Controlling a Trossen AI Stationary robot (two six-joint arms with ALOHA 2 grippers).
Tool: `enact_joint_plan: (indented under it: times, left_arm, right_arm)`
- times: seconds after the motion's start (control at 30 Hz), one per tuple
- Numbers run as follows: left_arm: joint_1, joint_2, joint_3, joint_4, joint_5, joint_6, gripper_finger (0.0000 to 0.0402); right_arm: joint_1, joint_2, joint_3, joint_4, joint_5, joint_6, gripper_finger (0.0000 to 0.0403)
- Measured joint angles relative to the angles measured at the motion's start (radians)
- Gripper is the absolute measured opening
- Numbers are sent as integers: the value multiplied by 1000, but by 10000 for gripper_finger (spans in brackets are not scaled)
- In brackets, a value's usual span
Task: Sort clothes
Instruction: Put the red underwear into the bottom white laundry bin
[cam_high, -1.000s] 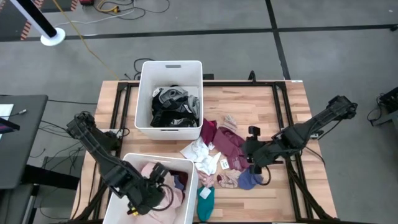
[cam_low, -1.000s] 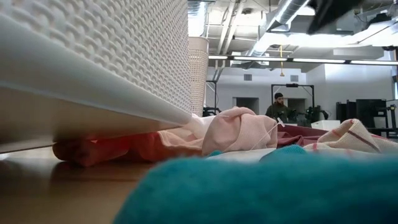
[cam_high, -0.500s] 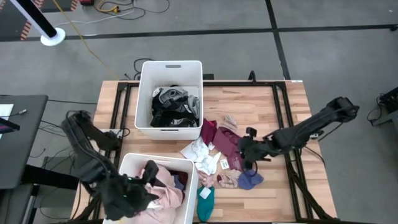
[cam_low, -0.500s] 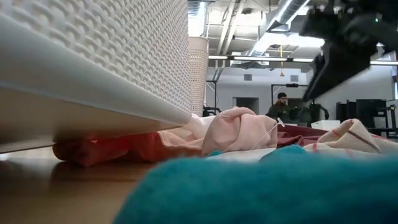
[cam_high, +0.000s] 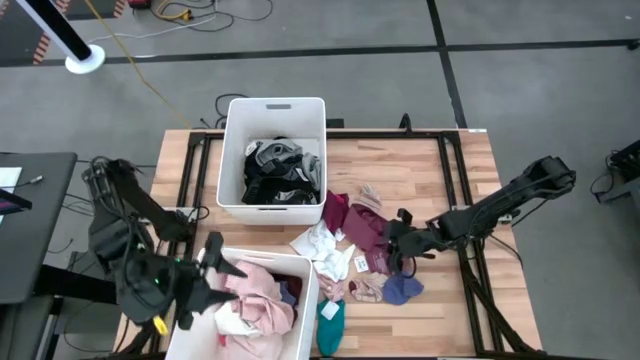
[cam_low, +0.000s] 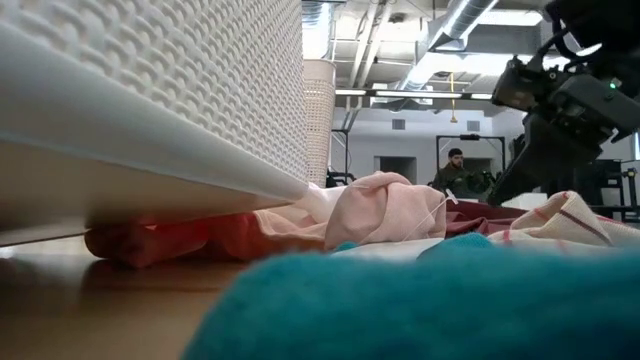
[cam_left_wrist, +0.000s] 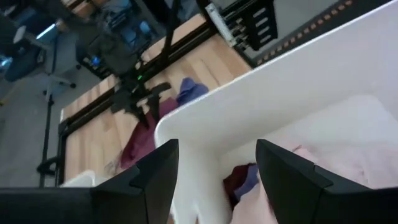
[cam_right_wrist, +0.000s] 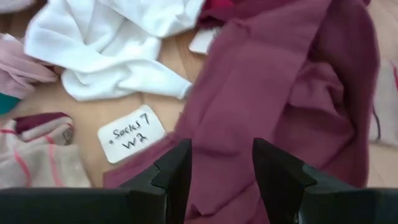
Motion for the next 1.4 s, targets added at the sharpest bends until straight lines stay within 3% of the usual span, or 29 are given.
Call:
enact_joint_plan:
  times: [0.37,0.63,1.03,1.2,1.4]
  left_arm:
    - [0,-278,-421,333,-12,-15,208]
    - [0,-394,-669,748,62,174,208]
    - [0,-400,-770,900,63,244,208]
    - [0,-399,-784,946,63,267,208]
    - [0,-398,-785,949,63,273,208]
  right_arm:
    - [-5,0,-55,21,1,63,182]
    - [-19,20,-55,69,30,37,182]
    - [-29,281,-49,238,39,98,178]
    - [-26,331,-29,272,38,88,132]
    - [-4,327,6,249,26,20,27]
